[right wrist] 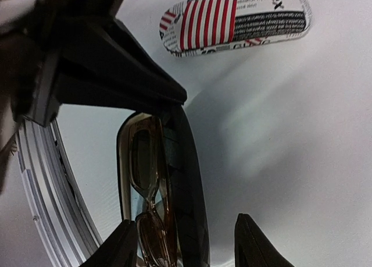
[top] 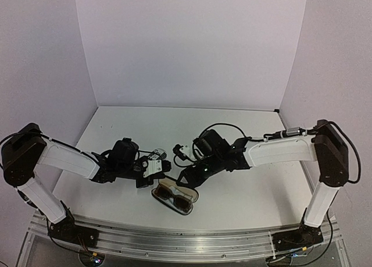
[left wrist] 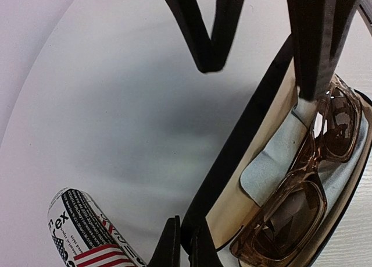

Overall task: Organize the sunglasses
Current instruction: Place the sunglasses in the sunglasses case, then close the sunglasses case at the center of the board.

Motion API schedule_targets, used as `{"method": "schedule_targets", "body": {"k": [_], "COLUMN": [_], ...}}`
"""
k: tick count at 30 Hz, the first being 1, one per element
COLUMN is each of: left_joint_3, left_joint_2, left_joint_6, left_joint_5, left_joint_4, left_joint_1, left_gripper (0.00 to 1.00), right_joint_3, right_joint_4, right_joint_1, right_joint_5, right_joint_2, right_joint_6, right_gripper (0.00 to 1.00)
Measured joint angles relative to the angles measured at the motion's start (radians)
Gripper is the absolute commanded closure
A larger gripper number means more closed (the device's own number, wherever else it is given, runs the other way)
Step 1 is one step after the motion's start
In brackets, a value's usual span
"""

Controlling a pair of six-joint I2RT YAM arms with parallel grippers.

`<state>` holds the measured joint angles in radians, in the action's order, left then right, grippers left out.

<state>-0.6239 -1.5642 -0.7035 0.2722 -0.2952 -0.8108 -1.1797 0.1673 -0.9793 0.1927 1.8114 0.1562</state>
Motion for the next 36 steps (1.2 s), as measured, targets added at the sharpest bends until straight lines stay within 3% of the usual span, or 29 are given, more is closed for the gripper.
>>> {"method": "schedule_targets", "body": {"k": [4,11,16,19,25,27,31,36], "left_joint_3": [0.004,0.004,0.003,-0.002,-0.033,-0.058,-0.087,-0.054], "left_joint_2": [0.000,0.000,0.000,0.000,0.000,0.000,0.026,0.122], "left_joint_6": [-0.013,-0.029,-0.028,-0.022,-0.006,-0.001,-0.024,-0.162], "left_joint_5": [0.000,-0.014,-0.011,-0.001,0.040,0.065,0.124,0.244], "left_joint_4": [-0.011,-0.024,-0.018,-0.008,0.037,0.066,0.113,0.165], "left_joint_1": [0.000,0.000,0.000,0.000,0.002,0.011,0.041,0.044], "left_gripper": [1.00,1.00,1.00,0.92,0.59,0.53,0.51,0.48], "right_joint_3": [-0.001,-0.018,-0.021,-0.021,-0.017,-0.006,0.023,0.031], "right_joint_4": [-0.006,-0.010,-0.003,0.005,0.039,0.039,0.046,0.054], "right_joint_1": [-0.007,-0.018,-0.026,-0.029,-0.025,-0.023,-0.019,-0.019], "right_joint_5": [0.006,0.020,0.001,-0.021,-0.115,-0.141,-0.193,-0.252], "right_joint_2": [0.066,0.104,0.104,0.100,0.075,0.060,0.029,0.016], "right_joint_6": [0.012,0.007,-0.025,-0.048,-0.061,-0.062,-0.062,-0.063], "right_gripper": [0.74,0.94,0.99,1.00,1.00,1.00,1.00,1.00]}}
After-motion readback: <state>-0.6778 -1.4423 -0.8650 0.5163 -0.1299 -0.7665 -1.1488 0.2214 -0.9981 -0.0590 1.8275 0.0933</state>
